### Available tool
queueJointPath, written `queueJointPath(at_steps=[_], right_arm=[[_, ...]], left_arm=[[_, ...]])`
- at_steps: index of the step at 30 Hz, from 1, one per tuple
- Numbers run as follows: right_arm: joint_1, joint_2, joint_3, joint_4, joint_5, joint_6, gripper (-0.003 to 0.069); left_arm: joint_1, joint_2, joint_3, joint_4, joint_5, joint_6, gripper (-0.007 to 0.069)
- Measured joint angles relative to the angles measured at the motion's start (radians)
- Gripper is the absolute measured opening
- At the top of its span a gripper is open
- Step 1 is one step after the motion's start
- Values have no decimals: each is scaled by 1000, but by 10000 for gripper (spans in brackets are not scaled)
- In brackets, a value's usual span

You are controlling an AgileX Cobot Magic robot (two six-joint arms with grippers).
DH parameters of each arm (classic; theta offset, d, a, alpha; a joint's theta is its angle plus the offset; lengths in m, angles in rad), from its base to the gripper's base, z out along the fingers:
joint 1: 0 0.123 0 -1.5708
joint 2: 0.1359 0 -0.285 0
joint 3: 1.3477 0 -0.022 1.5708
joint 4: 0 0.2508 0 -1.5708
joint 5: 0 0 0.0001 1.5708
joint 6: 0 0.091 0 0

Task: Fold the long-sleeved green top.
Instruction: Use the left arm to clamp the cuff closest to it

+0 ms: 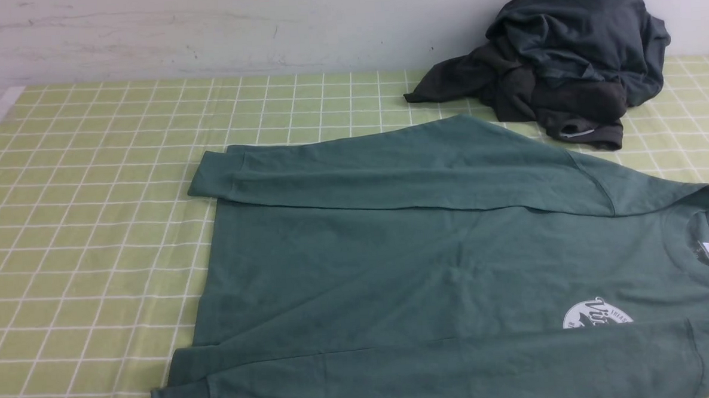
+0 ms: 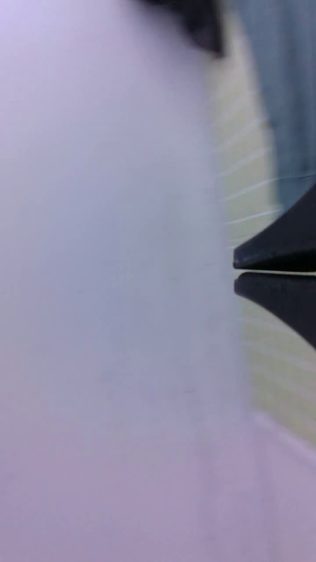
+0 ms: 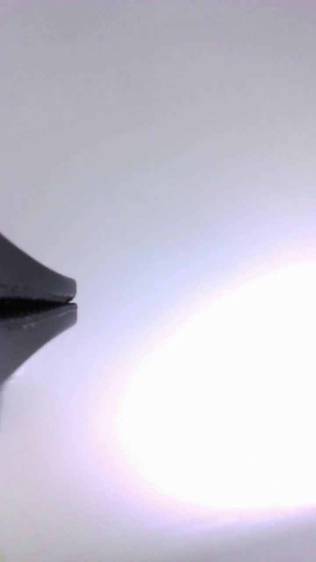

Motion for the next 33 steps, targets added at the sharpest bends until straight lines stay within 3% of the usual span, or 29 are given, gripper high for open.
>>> queueJointPath(at_steps=[2,3,5,8,9,11,14,18,22,24,28,33], right_arm=[[0,0,0,12,-166,54,-10],[0,0,0,13,-166,54,-10],[0,0,0,19,-268,111,-10],[0,0,0,4,-282,151,-10],[0,0,0,-36,-282,179,-10],[0,0,-5,-85,-267,191,-10],[0,2,-70,-165,-178,184,-10],[0,123,-315,-306,82,52,-10],[0,340,-488,-399,290,-27,-10],[0,411,-512,-412,332,-31,-10],[8,651,-534,-416,625,-33,-10],[130,851,-534,-317,1028,-67,-10]], left_arm=[[0,0,0,-1,-203,0,-3],[0,0,0,-1,-203,0,-3],[0,0,0,-2,-431,-4,-3],[0,0,-1,-2,-574,-37,-3],[0,-1,-3,-2,-679,-105,-3],[0,-5,-16,1,-708,-157,-3],[0,-6,-121,28,-593,-229,-3],[0,114,-432,201,-117,-329,-3],[0,299,-588,383,264,-399,-3],[0,340,-600,417,323,-406,-3],[0,487,-602,474,425,-423,-3],[0,604,-589,435,498,-524,-3]])
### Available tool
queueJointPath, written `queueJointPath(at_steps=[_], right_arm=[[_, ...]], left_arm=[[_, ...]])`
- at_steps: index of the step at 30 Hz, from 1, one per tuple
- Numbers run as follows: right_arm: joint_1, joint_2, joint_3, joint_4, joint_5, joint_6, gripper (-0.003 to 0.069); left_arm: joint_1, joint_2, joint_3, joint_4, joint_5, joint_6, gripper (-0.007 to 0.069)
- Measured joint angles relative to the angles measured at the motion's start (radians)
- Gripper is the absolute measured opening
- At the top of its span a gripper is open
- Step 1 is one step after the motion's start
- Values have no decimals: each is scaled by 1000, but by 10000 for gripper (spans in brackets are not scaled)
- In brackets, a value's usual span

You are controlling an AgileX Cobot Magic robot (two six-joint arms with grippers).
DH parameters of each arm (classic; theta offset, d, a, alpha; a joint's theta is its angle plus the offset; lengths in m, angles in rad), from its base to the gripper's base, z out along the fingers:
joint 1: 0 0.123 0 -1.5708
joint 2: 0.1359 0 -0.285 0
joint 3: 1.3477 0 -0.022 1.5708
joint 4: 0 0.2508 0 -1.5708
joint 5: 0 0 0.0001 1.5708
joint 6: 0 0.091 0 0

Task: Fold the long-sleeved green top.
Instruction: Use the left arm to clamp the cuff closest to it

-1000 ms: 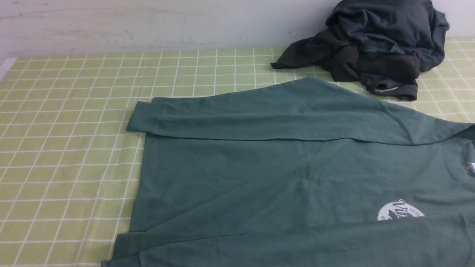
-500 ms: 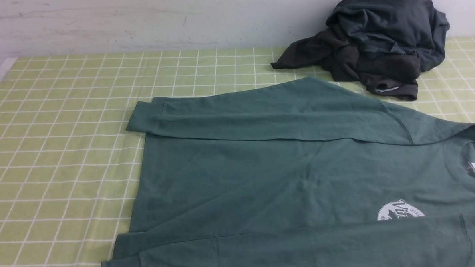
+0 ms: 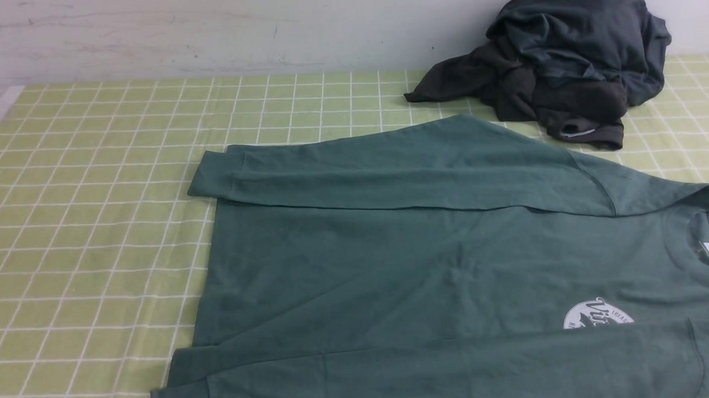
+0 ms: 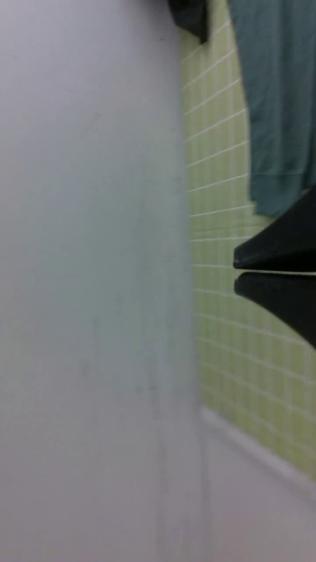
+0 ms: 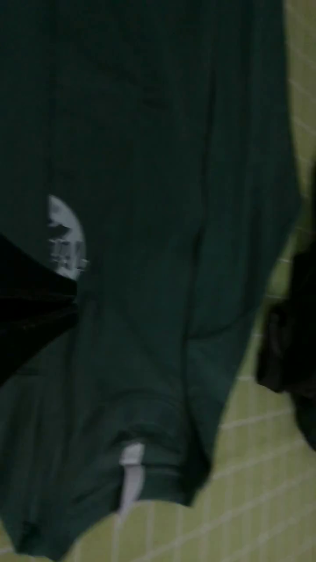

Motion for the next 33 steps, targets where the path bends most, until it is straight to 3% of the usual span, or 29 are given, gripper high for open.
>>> queueJointPath(at_steps=[3,5,6,8,9,12,14,18,23,33], right_arm=[[85,112,0,58,141,-57,-10],[188,212,0,121,181,-142,-10],[196,228,0,125,181,-147,-10],[286,321,-15,161,169,-194,-10],[293,329,-15,163,169,-194,-10],[408,487,-94,129,157,-204,-10],[441,565,-139,89,144,-204,-10],[475,687,-206,20,138,-182,-10],[492,726,-215,-23,181,-117,-9],[492,713,-163,-29,242,-111,-3]], left_arm=[[-1,74,1,-58,125,-45,-3],[-38,159,-13,-148,337,18,-3],[-46,170,-13,-164,352,27,-3],[-105,242,-29,-283,520,168,-3],[-110,242,-30,-294,520,180,-3],[-184,357,-35,-482,649,403,-3],[-203,402,-35,-560,675,492,-3],[-210,455,-36,-649,683,562,-3],[-210,463,-37,-677,684,569,-3],[-210,463,-37,-678,681,569,-3]])
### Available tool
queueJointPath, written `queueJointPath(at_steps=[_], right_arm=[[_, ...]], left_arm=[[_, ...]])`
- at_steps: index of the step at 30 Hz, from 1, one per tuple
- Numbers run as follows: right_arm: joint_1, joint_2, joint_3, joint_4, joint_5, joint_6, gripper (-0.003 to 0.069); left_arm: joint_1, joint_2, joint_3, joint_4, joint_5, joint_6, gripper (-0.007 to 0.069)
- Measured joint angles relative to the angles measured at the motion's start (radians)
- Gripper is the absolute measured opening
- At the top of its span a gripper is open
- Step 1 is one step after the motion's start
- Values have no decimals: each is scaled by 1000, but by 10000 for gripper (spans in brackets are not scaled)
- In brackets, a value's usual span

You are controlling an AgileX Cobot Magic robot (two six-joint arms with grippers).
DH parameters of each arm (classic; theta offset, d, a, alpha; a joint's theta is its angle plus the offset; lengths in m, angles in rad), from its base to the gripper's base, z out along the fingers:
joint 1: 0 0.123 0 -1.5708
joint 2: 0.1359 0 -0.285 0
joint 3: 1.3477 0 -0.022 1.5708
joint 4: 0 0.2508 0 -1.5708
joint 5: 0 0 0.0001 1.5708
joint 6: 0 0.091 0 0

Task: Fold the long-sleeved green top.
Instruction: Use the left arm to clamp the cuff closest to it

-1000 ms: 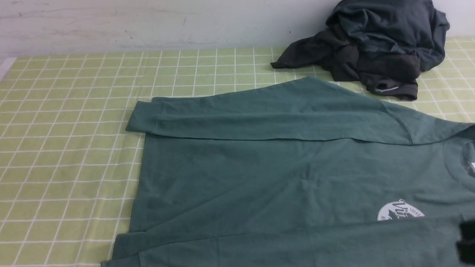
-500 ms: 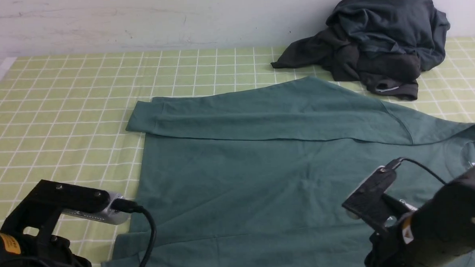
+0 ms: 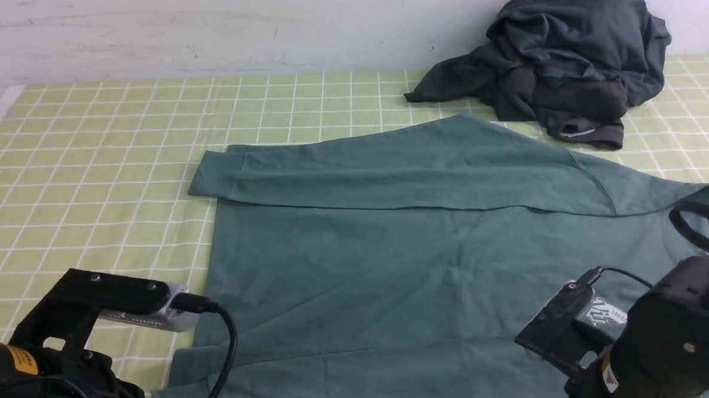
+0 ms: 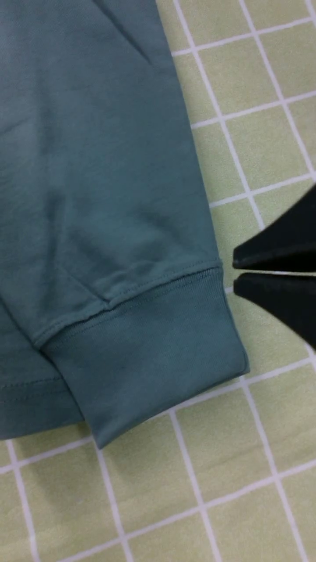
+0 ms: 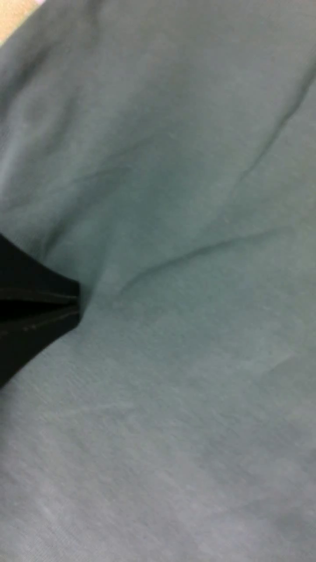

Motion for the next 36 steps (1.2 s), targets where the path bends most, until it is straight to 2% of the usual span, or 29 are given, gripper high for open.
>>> queueJointPath(at_steps=[8,12,15,20,27,36], right_arm=[[0,-90,15,6,38,-12,0],[0,-153,-32,75,-18,-74,0],[0,-139,-49,134,-93,-118,0],[0,-72,-49,148,-97,-128,0],[0,-43,-49,150,-33,-142,0],[0,-41,-27,135,100,-145,0]], left_arm=[[0,2,0,0,-67,0,10],[0,22,0,-2,-119,0,21],[0,90,-1,-8,-174,26,28],[0,249,-6,-33,-238,45,28],[-34,448,-12,-34,-210,48,28],[-172,441,-27,7,-98,42,28]])
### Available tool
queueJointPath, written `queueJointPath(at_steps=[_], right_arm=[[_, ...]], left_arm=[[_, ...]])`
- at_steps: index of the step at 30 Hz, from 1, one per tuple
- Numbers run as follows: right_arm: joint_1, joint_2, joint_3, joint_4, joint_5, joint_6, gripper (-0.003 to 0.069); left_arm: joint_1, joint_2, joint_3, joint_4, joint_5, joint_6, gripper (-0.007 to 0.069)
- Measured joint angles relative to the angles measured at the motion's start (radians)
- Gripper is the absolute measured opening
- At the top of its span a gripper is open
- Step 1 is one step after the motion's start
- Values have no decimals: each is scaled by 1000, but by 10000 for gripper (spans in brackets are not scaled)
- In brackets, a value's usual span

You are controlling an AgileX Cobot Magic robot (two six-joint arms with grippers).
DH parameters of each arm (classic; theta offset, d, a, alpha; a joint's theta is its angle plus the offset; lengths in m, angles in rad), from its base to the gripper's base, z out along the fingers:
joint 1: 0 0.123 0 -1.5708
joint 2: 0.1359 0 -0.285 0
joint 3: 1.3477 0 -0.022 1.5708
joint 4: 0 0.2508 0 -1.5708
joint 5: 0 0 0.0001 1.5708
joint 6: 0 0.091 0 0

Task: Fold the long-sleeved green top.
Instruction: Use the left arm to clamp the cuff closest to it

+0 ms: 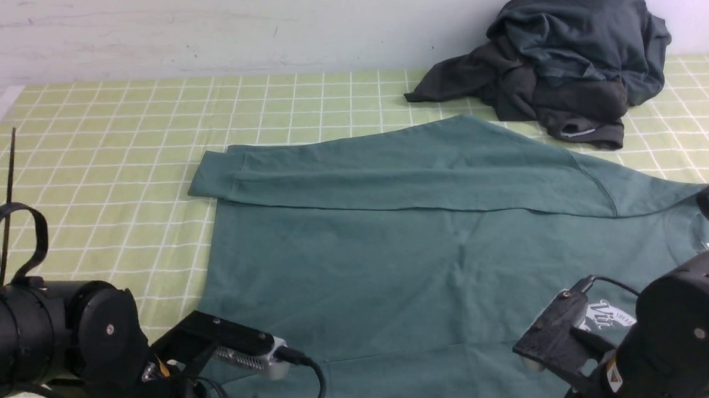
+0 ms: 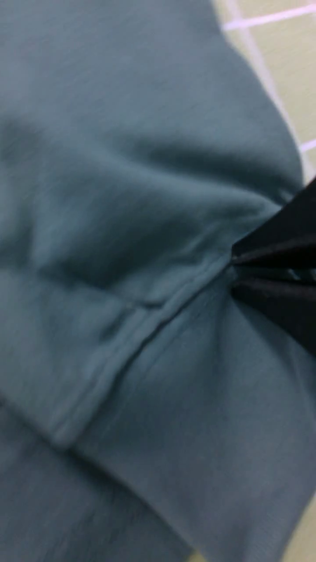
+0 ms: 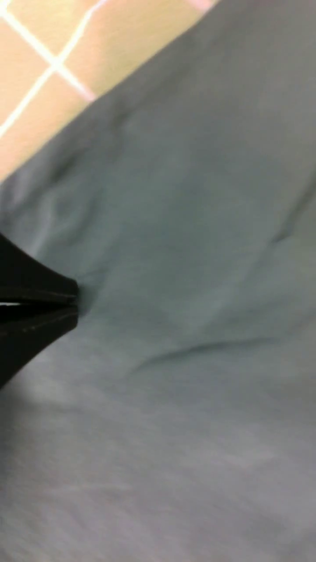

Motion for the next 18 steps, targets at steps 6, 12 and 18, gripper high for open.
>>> queueJointPath(at_steps=[6,12,18], right_arm=[[0,-11,0,0,46,-1,0],[0,-116,0,-3,50,-1,0],[0,-208,0,-3,-37,-1,0]], left_arm=[[-7,-110,11,53,79,-55,29],[-7,-191,12,149,28,-224,104],[-7,-133,12,230,-30,-396,318]])
